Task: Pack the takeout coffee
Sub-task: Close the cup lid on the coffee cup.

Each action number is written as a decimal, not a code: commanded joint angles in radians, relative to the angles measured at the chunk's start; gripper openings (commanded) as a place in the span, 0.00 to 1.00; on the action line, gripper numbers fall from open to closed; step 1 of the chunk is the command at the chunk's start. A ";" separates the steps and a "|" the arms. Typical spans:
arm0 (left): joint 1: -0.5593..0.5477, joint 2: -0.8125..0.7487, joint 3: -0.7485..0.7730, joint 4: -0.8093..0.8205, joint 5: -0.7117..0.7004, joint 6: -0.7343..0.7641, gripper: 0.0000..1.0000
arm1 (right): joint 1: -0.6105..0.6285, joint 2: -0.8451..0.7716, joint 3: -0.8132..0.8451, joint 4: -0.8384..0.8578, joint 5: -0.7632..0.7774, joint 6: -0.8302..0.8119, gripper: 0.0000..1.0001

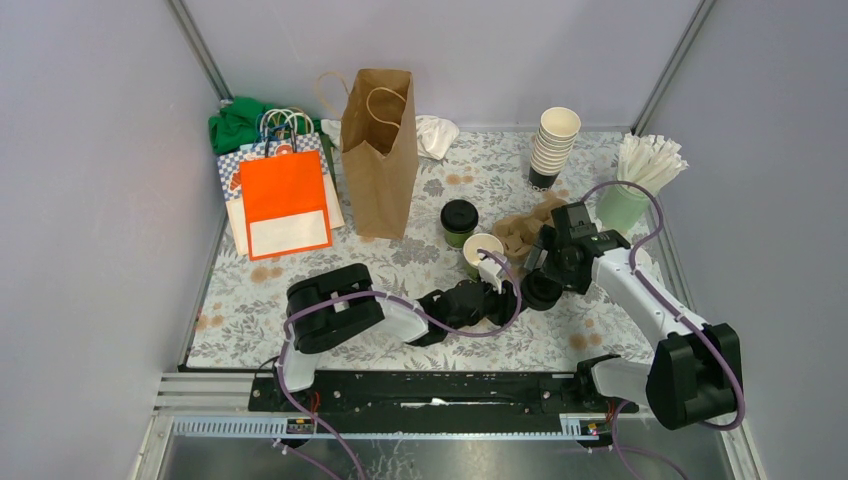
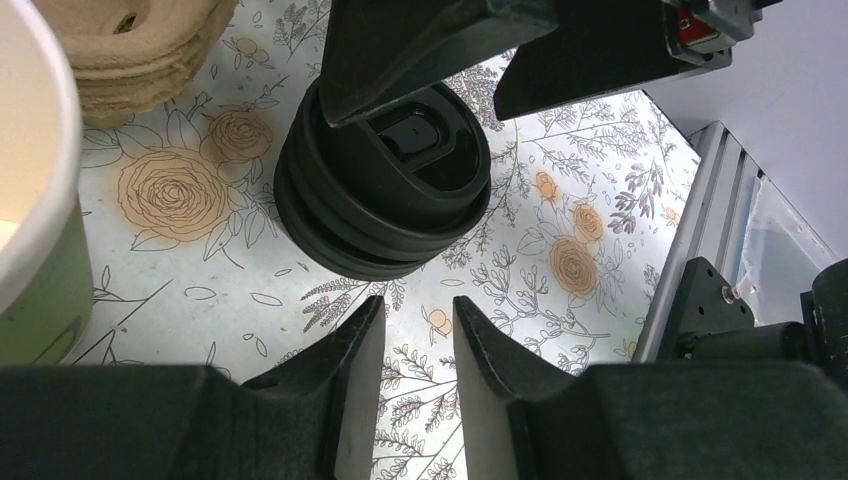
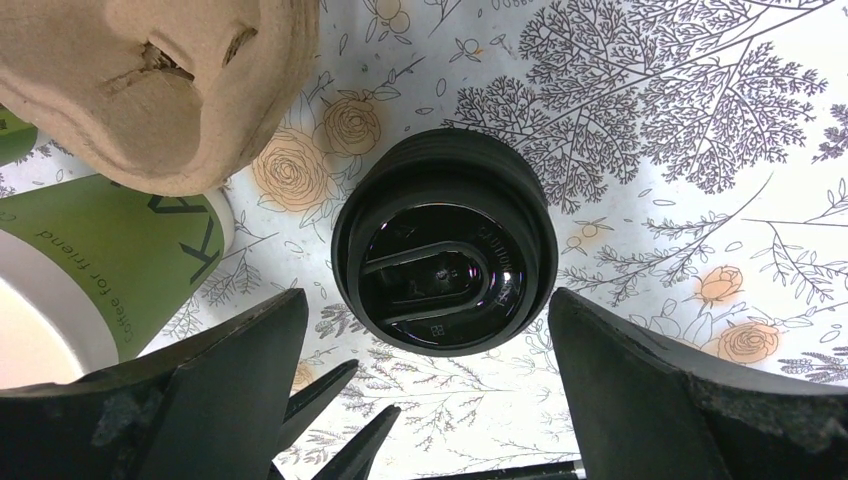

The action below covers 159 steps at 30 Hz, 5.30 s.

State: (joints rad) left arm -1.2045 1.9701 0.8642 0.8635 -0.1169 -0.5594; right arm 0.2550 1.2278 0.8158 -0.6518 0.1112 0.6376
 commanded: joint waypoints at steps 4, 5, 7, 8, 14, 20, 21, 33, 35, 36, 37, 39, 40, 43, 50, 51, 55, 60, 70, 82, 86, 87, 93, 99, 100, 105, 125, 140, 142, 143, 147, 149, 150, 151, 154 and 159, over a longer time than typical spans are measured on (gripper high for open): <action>0.007 0.010 0.026 0.041 -0.012 -0.026 0.31 | -0.005 0.045 -0.006 0.050 -0.023 -0.008 0.94; 0.011 0.014 0.026 0.043 -0.006 -0.034 0.30 | -0.005 0.050 -0.011 0.056 -0.030 -0.007 0.94; 0.017 0.020 0.024 0.052 0.002 -0.045 0.30 | -0.005 0.060 -0.013 0.064 -0.035 -0.004 0.91; 0.019 0.023 0.024 0.056 0.006 -0.048 0.30 | -0.006 0.063 -0.013 0.065 -0.038 -0.004 0.90; 0.027 0.030 0.033 0.043 0.010 -0.057 0.33 | -0.005 0.065 -0.022 0.073 -0.048 -0.002 0.84; 0.039 0.015 0.007 0.064 0.027 -0.092 0.34 | -0.005 0.063 -0.025 0.066 -0.065 -0.004 0.72; 0.041 0.012 0.002 0.068 0.031 -0.102 0.34 | -0.006 0.058 -0.023 0.062 -0.065 -0.002 0.71; 0.037 -0.057 -0.124 0.144 0.024 -0.334 0.35 | -0.010 0.023 0.012 0.034 -0.088 0.030 0.70; 0.037 -0.063 -0.150 0.193 0.015 -0.380 0.36 | -0.011 0.022 0.010 0.038 -0.092 0.035 0.70; 0.037 -0.065 -0.156 0.211 0.007 -0.399 0.37 | -0.011 0.022 0.010 0.037 -0.095 0.039 0.70; 0.037 -0.067 -0.159 0.220 0.000 -0.415 0.38 | -0.011 0.021 0.010 0.039 -0.097 0.041 0.70; 0.036 -0.069 -0.163 0.240 -0.017 -0.447 0.40 | -0.011 0.019 0.008 0.041 -0.103 0.050 0.70; 0.037 -0.069 -0.166 0.253 -0.025 -0.462 0.41 | -0.012 0.017 0.007 0.043 -0.105 0.052 0.70; 0.047 -0.061 -0.174 0.292 -0.044 -0.517 0.43 | -0.013 0.017 0.008 0.046 -0.110 0.053 0.70; 0.069 0.004 -0.155 0.339 -0.040 -0.627 0.40 | -0.013 0.028 0.016 0.046 -0.110 0.054 0.70; 0.071 0.012 -0.153 0.342 -0.043 -0.639 0.39 | -0.012 0.029 0.017 0.046 -0.110 0.056 0.70; 0.075 0.042 -0.155 0.379 -0.043 -0.688 0.37 | -0.013 0.033 0.022 0.044 -0.107 0.057 0.70; 0.080 0.072 -0.137 0.383 -0.037 -0.722 0.37 | -0.013 0.040 0.022 0.048 -0.109 0.056 0.70; 0.110 0.146 -0.099 0.415 0.000 -0.735 0.38 | -0.013 0.049 0.020 0.052 -0.109 0.058 0.70; 0.115 0.183 -0.063 0.393 0.034 -0.750 0.37 | -0.013 0.044 0.020 0.047 -0.130 0.056 0.70; 0.117 0.185 -0.066 0.397 0.033 -0.752 0.30 | -0.012 0.044 0.022 0.045 -0.132 0.056 0.70; 0.118 0.185 -0.069 0.399 0.032 -0.753 0.29 | -0.013 0.043 0.023 0.044 -0.131 0.056 0.70; 0.123 0.194 -0.084 0.441 0.031 -0.769 0.25 | -0.013 0.046 0.026 0.044 -0.131 0.056 0.70; 0.126 0.195 -0.076 0.431 0.034 -0.766 0.29 | -0.013 0.047 0.018 0.053 -0.144 0.057 0.70; 0.127 0.198 -0.074 0.430 0.035 -0.767 0.29 | -0.012 0.047 0.016 0.054 -0.146 0.057 0.70; 0.130 0.206 -0.064 0.419 0.042 -0.769 0.29 | -0.013 0.051 0.010 0.058 -0.176 0.058 0.70; 0.145 0.200 -0.061 0.342 0.037 -0.747 0.29 | -0.013 0.037 0.077 -0.022 -0.172 0.058 0.70; 0.137 0.097 -0.082 0.253 0.019 -0.638 0.36 | -0.013 -0.011 0.184 -0.082 -0.080 0.005 0.69; 0.124 0.063 -0.091 0.233 0.008 -0.594 0.37 | -0.013 -0.008 0.210 -0.080 -0.087 -0.019 0.68; 0.119 0.049 -0.097 0.223 0.004 -0.570 0.38 | -0.013 -0.006 0.226 -0.078 -0.095 -0.033 0.68; 0.108 -0.016 -0.141 0.199 0.000 -0.511 0.39 | -0.013 0.018 0.289 -0.069 -0.142 -0.096 0.67; 0.098 -0.059 -0.174 0.179 -0.009 -0.486 0.39 | -0.012 0.031 0.321 -0.075 -0.155 -0.117 0.67; 0.090 -0.083 -0.189 0.168 -0.016 -0.476 0.39 | -0.012 0.037 0.334 -0.075 -0.162 -0.123 0.67; 0.081 -0.104 -0.203 0.155 -0.021 -0.468 0.39 | -0.012 0.043 0.345 -0.071 -0.179 -0.128 0.67; 0.057 -0.170 -0.246 0.116 -0.038 -0.450 0.39 | 0.001 0.086 0.384 -0.066 -0.239 -0.153 0.62; 0.075 -0.291 -0.367 0.123 -0.034 -0.403 0.39 | 0.072 0.165 0.465 -0.103 -0.226 -0.162 0.62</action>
State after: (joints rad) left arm -1.1492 1.7805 0.5739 0.9730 -0.1287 -1.0302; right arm 0.2771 1.3502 1.2114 -0.7288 -0.0814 0.5117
